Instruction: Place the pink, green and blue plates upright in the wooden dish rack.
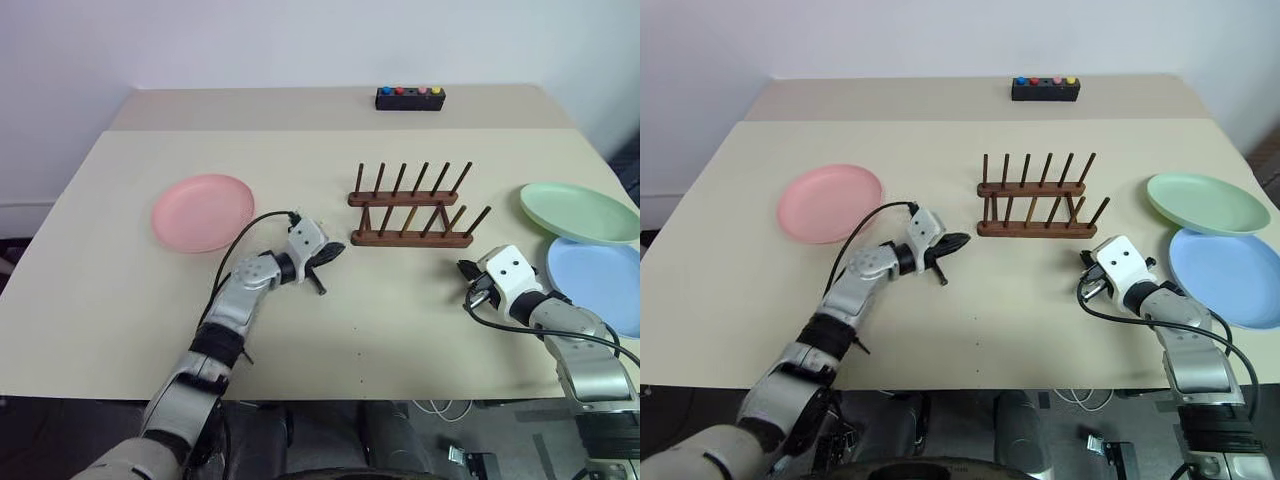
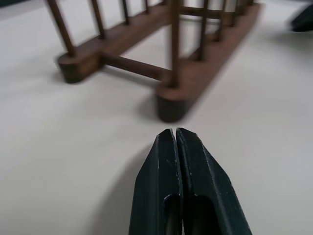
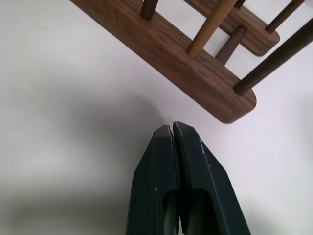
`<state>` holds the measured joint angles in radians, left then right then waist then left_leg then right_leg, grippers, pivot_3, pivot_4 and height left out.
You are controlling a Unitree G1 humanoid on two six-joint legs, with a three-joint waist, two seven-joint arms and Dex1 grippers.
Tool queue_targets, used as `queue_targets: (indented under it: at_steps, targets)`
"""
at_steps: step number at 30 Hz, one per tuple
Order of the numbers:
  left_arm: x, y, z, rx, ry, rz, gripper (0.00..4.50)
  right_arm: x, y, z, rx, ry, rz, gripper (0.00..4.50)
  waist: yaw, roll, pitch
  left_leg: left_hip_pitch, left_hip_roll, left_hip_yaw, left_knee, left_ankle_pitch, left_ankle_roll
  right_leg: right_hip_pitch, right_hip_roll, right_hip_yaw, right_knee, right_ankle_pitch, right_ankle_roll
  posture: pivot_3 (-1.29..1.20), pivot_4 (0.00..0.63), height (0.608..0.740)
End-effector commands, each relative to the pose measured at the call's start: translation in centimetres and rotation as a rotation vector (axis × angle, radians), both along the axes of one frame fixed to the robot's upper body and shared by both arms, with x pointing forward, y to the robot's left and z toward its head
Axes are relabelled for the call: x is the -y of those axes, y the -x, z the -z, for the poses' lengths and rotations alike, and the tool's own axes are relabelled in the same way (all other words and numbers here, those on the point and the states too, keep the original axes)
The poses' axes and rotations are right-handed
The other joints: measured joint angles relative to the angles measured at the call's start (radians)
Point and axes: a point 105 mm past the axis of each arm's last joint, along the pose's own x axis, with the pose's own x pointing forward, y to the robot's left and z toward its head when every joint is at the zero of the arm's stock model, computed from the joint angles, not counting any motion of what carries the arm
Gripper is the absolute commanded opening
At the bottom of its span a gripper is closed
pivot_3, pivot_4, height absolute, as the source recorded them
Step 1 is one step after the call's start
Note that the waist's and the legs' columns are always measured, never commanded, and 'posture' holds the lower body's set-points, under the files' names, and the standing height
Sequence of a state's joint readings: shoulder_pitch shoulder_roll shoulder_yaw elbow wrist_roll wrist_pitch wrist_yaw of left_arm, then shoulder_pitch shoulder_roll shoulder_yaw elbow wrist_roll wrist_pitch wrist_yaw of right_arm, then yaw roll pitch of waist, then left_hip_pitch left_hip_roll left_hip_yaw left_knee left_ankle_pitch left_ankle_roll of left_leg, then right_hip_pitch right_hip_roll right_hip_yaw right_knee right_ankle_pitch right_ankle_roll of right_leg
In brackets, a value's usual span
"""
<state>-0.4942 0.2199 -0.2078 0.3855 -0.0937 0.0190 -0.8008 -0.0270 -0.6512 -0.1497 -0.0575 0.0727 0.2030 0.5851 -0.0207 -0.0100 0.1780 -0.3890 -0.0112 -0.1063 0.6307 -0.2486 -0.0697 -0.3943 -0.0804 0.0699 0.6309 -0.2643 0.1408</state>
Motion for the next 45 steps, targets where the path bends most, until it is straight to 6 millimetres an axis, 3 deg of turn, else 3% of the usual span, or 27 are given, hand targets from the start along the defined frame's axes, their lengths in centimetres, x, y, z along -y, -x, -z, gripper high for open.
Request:
queue_targets:
  at_steps: [1, 3, 5, 8, 9, 12, 15, 16, 22, 26, 32, 39, 44, 45]
  targets:
    - [-3.2, 1.1, -2.9, -0.018, 0.107, -0.007, 0.54, -0.5, 0.2, -2.2, 0.062, -0.005, -0.041, 0.0, -0.001, 0.0, 0.0, 0.0, 0.0, 0.0, 0.0, 0.0, 0.0, 0.0, 0.0, 0.0, 0.0, 0.0, 0.0, 0.0, 0.15, 0.734]
    - [-6.4, 0.7, -4.7, -0.002, 0.154, -0.104, 1.24, -1.1, 0.5, -2.4, 0.048, -0.024, -0.078, 0.0, 0.0, 0.0, 0.0, 0.0, 0.0, 0.0, 0.0, 0.0, 0.0, 0.0, 0.0, 0.0, 0.001, 0.0, 0.0, 0.0, 0.15, 0.734]
    - [-9.8, 0.0, -6.3, 0.027, 0.184, -0.237, 2.31, -1.9, 0.8, -2.4, 0.03, -0.042, -0.124, 0.0, 0.002, 0.0, 0.001, 0.0, 0.0, 0.0, 0.001, 0.0, 0.0, 0.0, 0.0, 0.0, 0.001, 0.0, 0.0, 0.0, 0.15, 0.734]
    - [-16.0, -1.5, -8.8, 0.077, 0.242, -0.513, 3.8, -4.2, 1.5, -2.9, -0.019, -0.123, -0.244, 0.83, 0.002, 0.0, 0.001, 0.0, 0.0, 0.0, 0.002, 0.0, 0.0, 0.001, 0.0, 0.0, 0.0, 0.0, 0.0, 0.0, 0.15, 0.734]
    - [-17.9, -1.9, -9.5, 0.093, 0.26, -0.6, 4.37, -4.9, 1.7, -3.2, -0.023, -0.129, -0.282, 1.33, 0.002, 0.0, 0.001, 0.0, 0.0, 0.0, 0.002, 0.0, 0.0, 0.001, 0.0, 0.0, 0.0, 0.0, 0.0, 0.0, 0.15, 0.734]
    - [-20.9, -2.5, -10.1, 0.112, 0.254, -0.769, 4.5, -5.7, 1.7, -3.7, -0.023, -0.132, -0.327, 2.9, 0.005, 0.0, 0.001, 0.0, 0.0, -0.001, 0.002, 0.0, 0.0, 0.001, 0.0, -0.001, 0.0, 0.0, 0.0, 0.0, 0.15, 0.734]
    - [-26.0, -3.4, -9.1, -0.013, 0.254, -1.079, 4.5, -8.0, 2.1, -5.1, -0.003, -0.126, -0.466, 4.34, 0.006, -0.001, 0.001, 0.0, 0.0, -0.001, 0.002, 0.0, 0.0, 0.001, 0.0, -0.001, -0.001, 0.0, 0.0, 0.0, 0.15, 0.734]
    - [-26.9, -3.6, -8.3, -0.071, 0.236, -1.142, 4.5, -8.8, 2.2, -5.5, 0.007, -0.127, -0.512, 4.34, 0.005, -0.002, 0.002, 0.0, 0.0, -0.001, 0.002, 0.0, 0.0, 0.001, 0.0, -0.001, 0.0, 0.0, 0.0, 0.0, 0.15, 0.734]
    - [-27.7, -4.9, -4.7, -0.258, 0.022, -1.238, 4.5, -10.8, 2.2, -7.0, 0.056, -0.13, -0.609, 4.34, 0.006, -0.003, 0.002, -0.001, 0.0, -0.003, 0.001, 0.0, -0.001, 0.001, 0.0, -0.003, 0.0, 0.0, 0.0, 0.0, 0.15, 0.734]
    - [-27.8, -5.8, -4.8, -0.265, 0.051, -1.258, 4.5, -11.0, 2.1, -6.8, 0.069, -0.121, -0.608, 4.34, 0.007, -0.006, 0.003, -0.002, 0.0, -0.004, 0.001, 0.001, -0.001, 0.001, 0.0, -0.005, 0.0, 0.0, 0.0, 0.0, 0.15, 0.734]
    - [-26.0, -7.5, -4.4, -0.313, 0.06, -1.201, 4.5, -10.2, 2.4, -5.9, 0.062, -0.122, -0.563, 4.34, 0.007, -0.006, 0.004, -0.002, 0.0, -0.004, 0.002, 0.001, -0.002, 0.001, 0.0, -0.006, 0.0, 0.0, 0.0, 0.0, 0.15, 0.734]
    - [-26.7, -7.9, -5.4, -0.287, 0.124, -1.259, 2.48, -9.8, 2.7, -6.2, 0.089, -0.112, -0.526, 4.38, 0.003, -0.006, 0.004, -0.002, 0.0, -0.004, 0.001, 0.001, -0.002, 0.0, 0.0, -0.006, 0.001, 0.0, 0.0, 0.0, 0.15, 0.734]
    - [-26.4, -8.0, -6.6, -0.242, 0.19, -1.242, 0.05, -10.1, 2.6, -7.0, 0.116, -0.096, -0.533, 4.38, 0.003, -0.007, 0.004, -0.002, 0.0, -0.004, 0.001, 0.001, -0.002, 0.0, 0.0, -0.006, 0.001, 0.0, 0.0, 0.0, 0.15, 0.734]
    - [-26.3, -7.9, -6.8, -0.236, 0.2, -1.241, 0.05, -10.2, 2.6, -7.1, 0.122, -0.093, -0.535, 4.38, 0.004, -0.007, 0.004, -0.002, 0.0, -0.004, 0.001, 0.001, -0.003, 0.0, 0.0, -0.006, 0.001, 0.0, 0.0, 0.0, 0.15, 0.734]
